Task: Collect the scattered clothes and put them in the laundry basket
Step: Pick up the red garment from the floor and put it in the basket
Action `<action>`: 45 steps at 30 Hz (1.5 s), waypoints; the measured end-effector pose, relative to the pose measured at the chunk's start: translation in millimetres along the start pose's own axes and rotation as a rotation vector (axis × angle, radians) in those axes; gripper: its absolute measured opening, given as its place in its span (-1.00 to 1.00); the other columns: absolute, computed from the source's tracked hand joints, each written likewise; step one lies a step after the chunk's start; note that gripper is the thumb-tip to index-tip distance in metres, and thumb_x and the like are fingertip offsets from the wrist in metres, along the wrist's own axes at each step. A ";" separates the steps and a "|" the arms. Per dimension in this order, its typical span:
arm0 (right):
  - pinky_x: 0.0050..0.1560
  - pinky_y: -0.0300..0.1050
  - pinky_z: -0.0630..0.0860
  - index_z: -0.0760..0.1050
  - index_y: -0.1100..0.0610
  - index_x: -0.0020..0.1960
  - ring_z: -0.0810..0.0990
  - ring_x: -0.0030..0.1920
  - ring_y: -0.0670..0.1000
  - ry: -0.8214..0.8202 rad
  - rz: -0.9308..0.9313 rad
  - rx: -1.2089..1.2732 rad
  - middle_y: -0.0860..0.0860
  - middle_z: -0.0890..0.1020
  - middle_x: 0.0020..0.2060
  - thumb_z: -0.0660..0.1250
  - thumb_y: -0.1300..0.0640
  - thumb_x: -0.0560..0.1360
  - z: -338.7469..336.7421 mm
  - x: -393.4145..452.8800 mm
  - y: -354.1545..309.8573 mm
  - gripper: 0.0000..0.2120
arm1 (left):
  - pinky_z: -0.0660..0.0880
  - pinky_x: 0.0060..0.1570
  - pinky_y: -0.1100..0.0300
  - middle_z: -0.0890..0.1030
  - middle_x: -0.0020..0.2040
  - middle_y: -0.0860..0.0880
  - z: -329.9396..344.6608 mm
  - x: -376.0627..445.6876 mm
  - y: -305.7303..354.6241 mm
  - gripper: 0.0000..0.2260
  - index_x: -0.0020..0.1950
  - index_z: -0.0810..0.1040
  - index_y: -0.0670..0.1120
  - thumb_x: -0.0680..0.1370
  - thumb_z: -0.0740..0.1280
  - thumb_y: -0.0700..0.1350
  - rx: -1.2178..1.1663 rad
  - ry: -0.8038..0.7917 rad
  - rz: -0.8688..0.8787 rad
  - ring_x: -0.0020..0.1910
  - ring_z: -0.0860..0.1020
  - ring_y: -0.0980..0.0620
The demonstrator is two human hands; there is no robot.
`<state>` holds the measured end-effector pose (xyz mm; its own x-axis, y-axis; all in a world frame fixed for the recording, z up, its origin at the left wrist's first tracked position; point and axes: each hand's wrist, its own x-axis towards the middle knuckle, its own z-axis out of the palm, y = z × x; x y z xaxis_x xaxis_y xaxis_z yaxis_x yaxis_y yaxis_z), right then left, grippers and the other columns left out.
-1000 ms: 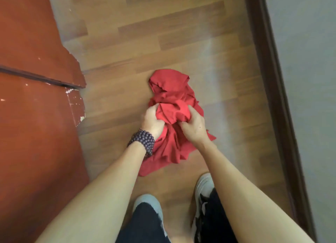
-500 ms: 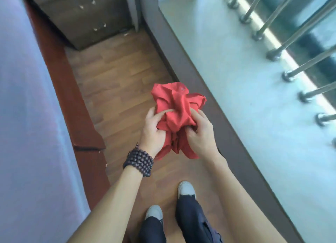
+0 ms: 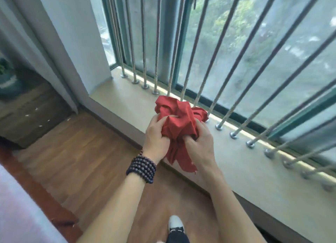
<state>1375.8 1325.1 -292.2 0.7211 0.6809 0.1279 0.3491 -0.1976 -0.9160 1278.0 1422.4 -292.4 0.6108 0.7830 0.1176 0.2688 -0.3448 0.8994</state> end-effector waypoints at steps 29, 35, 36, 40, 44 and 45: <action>0.22 -0.44 0.42 0.58 -0.24 0.05 0.59 0.13 -0.33 1.253 0.302 0.016 -0.17 0.67 0.09 0.26 -0.05 0.69 -605.2 -493.0 44.3 -0.86 | 0.47 0.31 -0.03 0.57 0.18 -0.01 480.4 -450.0 429.9 -0.71 0.27 0.56 -0.11 0.60 0.26 -0.04 -0.320 -1.214 0.704 0.21 0.54 0.05; 0.20 -0.44 0.42 0.65 0.09 0.20 0.62 0.19 -0.06 1.503 0.357 -0.144 0.01 0.68 0.11 0.30 0.03 0.68 -683.5 -623.0 51.5 -0.79 | 0.41 0.33 0.12 0.56 0.18 -0.03 550.5 -594.3 488.5 -0.70 0.32 0.53 -0.17 0.60 0.27 -0.17 -0.390 -1.331 0.858 0.23 0.54 -0.03; 0.20 -0.42 0.42 0.65 0.12 0.19 0.63 0.18 -0.04 1.557 0.371 -0.165 0.03 0.68 0.10 0.31 0.04 0.68 -693.8 -649.6 53.9 -0.78 | 0.42 0.33 0.10 0.57 0.18 -0.04 560.3 -623.2 497.6 -0.68 0.32 0.53 -0.16 0.59 0.25 -0.14 -0.407 -1.376 0.874 0.23 0.54 -0.03; 0.26 -0.32 0.45 0.64 0.06 0.22 0.62 0.19 -0.12 1.685 0.441 -0.211 -0.01 0.67 0.14 0.30 -0.03 0.68 -714.8 -726.8 54.5 -0.76 | 0.42 0.37 -0.01 0.58 0.20 -0.03 586.7 -709.2 517.8 -0.66 0.32 0.53 -0.15 0.58 0.22 -0.10 -0.447 -1.550 0.907 0.26 0.54 -0.02; 0.19 -0.46 0.42 0.63 0.01 0.24 0.61 0.18 -0.17 1.861 0.499 -0.237 -0.01 0.66 0.14 0.29 -0.01 0.69 -724.8 -801.9 51.3 -0.78 | 0.40 0.38 -0.10 0.59 0.27 -0.13 605.5 -796.8 531.5 -0.64 0.34 0.52 -0.15 0.58 0.23 -0.08 -0.464 -1.745 0.954 0.30 0.53 -0.08; 0.20 -0.40 0.44 0.63 0.03 0.24 0.62 0.18 -0.14 1.909 0.518 -0.243 0.00 0.67 0.13 0.29 -0.01 0.69 -725.9 -818.6 52.0 -0.78 | 0.40 0.38 -0.10 0.59 0.27 -0.13 608.7 -816.2 534.4 -0.63 0.35 0.52 -0.15 0.58 0.23 -0.07 -0.466 -1.794 0.968 0.30 0.53 -0.08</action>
<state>1238.0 245.5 -168.5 0.2942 -0.9269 0.2330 -0.1250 -0.2790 -0.9521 1376.4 283.9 -164.1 0.3662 -0.8737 0.3201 -0.4945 0.1087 0.8623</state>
